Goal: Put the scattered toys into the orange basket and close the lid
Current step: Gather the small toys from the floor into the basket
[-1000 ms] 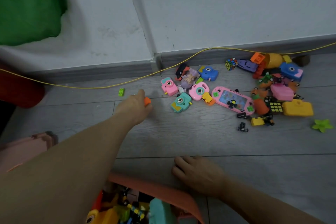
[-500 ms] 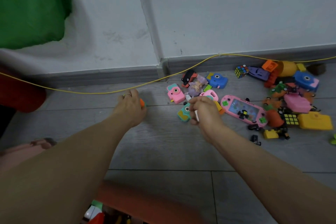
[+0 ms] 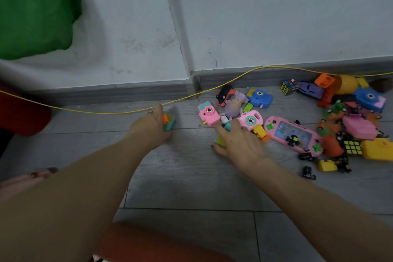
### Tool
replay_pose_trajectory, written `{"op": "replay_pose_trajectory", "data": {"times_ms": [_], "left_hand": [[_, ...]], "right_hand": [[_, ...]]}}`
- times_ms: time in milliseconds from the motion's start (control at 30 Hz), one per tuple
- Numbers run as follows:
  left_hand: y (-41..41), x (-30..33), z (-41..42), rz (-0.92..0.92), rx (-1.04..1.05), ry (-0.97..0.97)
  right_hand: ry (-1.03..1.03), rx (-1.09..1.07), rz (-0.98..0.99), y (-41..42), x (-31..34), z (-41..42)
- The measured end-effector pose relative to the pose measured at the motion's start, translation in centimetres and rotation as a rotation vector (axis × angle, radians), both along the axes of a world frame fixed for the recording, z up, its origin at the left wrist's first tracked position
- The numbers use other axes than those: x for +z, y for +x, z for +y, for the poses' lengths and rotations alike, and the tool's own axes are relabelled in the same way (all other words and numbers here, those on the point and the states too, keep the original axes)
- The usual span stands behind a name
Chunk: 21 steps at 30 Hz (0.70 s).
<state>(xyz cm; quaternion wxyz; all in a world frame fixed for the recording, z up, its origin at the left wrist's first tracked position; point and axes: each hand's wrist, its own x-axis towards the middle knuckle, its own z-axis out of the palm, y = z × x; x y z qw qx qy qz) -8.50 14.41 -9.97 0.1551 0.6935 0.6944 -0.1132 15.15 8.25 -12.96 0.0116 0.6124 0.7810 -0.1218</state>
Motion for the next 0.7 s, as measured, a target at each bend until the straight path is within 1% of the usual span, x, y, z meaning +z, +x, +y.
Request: {"op": "replay_pose_trajectory", "data": {"times_ms": [67, 167, 200, 233, 333, 367, 467, 600, 700], "left_hand": [[-0.1, 0.2, 0.1, 0.045, 0.010, 0.008], [-0.3, 0.0, 0.1, 0.217, -0.007, 0.100], [-0.3, -0.3, 0.0, 0.241, -0.010, 0.120], [-0.4, -0.6, 0.0, 0.215, 0.006, 0.116], [-0.4, -0.8, 0.3, -0.049, 0.137, 0.050], [-0.4, -0.7, 0.5, -0.102, 0.147, 0.053], [-0.5, -0.7, 0.7, -0.113, 0.126, 0.080], [-0.7, -0.9, 1.2, -0.097, 0.154, 0.032], [-0.6, -0.6, 1.5, -0.066, 0.122, 0.006]], "right_hand": [[0.028, 0.041, -0.008, 0.3, 0.0, 0.1], [0.079, 0.151, -0.040, 0.6, 0.1, 0.2], [0.088, 0.192, -0.042, 0.6, 0.1, 0.2], [0.091, 0.228, -0.036, 0.6, 0.0, 0.2], [0.138, 0.270, 0.066, 0.3, 0.1, 0.1], [0.138, 0.259, 0.111, 0.0, 0.3, 0.3], [0.141, 0.218, 0.203, -1.0, 1.3, 2.1], [0.241, 0.162, 0.156, -2.7, 3.0, 5.6], [0.178, 0.128, 0.105, -3.4, 3.3, 7.2]]}}
